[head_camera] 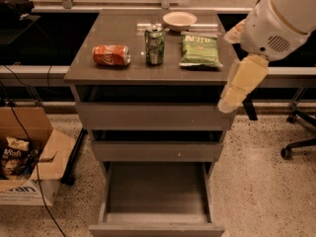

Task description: Place green can into bottom drawer

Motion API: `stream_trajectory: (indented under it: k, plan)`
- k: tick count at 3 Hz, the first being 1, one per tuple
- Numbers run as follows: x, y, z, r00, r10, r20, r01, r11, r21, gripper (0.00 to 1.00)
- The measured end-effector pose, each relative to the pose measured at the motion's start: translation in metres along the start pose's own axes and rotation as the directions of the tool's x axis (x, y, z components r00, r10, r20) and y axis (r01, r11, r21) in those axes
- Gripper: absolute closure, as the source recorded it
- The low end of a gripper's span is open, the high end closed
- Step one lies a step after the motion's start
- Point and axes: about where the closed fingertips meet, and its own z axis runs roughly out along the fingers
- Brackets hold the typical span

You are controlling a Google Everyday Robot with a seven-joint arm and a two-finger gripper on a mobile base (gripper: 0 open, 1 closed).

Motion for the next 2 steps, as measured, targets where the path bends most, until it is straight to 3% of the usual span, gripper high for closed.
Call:
stream_trajectory:
  k: [2]
  plan:
    - [-0.036, -0.027, 0.044, 0.994, -0.004, 0.112, 0.008, 0.9994, -0.034, 0.00]
